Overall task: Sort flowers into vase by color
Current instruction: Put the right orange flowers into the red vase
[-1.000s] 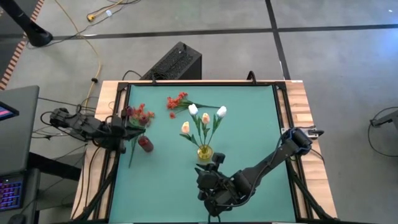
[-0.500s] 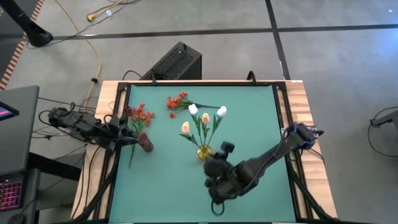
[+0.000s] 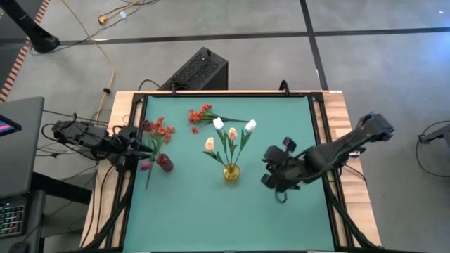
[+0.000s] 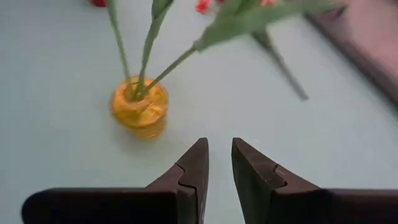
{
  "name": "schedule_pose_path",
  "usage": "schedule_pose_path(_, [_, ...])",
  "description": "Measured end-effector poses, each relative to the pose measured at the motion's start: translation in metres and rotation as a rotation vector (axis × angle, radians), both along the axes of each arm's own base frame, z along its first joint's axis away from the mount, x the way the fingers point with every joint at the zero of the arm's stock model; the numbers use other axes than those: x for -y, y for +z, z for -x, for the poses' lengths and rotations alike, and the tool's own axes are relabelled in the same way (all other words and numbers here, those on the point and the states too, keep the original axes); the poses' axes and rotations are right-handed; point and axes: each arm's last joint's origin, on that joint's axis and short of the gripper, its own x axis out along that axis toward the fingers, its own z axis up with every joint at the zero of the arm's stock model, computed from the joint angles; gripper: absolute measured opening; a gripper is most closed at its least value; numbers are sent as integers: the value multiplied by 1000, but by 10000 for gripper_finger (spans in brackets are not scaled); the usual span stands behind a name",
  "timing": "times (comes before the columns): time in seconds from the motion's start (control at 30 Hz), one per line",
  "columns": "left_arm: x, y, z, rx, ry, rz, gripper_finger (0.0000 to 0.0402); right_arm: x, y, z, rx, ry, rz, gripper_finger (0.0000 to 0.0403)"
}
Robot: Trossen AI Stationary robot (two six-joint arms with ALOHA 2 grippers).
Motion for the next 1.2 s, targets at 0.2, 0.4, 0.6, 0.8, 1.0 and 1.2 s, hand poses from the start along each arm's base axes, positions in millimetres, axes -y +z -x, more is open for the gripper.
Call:
schedule_pose_path(0.2, [0, -2, 1, -18, 2, -19, 144, 42, -28, 21, 75, -97, -89, 97])
schedule_pose_path(0.4, [-1, -4, 1, -44, 13, -2, 164, 102, -81, 14, 20, -181, -185, 97])
schedule_pose_path(0.6, [-1, -6, 2, -65, 27, 31, 165, 172, -107, -5, 76, -133, -183, 97])
schedule_pose_path(0.8, [-1, -6, 2, -65, 48, 52, 165, 223, -134, -15, 32, 28, -121, 97])
schedule_pose_path(1.0, [-2, -5, 2, -58, 83, 40, 165, 259, -155, -33, -96, 135, -74, 97])
schedule_pose_path(1.2, [-3, -5, 2, -54, 109, 37, 165, 282, -165, -53, -186, 196, -60, 97])
